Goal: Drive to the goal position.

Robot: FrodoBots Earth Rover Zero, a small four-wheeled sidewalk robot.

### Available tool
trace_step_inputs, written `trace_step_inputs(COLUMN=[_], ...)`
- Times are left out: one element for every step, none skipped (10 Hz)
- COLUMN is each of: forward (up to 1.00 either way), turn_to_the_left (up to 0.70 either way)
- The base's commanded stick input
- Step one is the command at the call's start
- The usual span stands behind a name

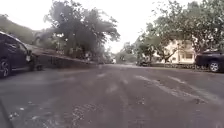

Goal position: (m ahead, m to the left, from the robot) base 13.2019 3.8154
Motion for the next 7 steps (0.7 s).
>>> trace_step_inputs(forward=[1.00, 1.00, 1.00, 1.00, 1.00, 1.00, 1.00], turn_to_the_left=[0.00, 0.00, 0.00, 0.00, 0.00, 0.00, 0.00])
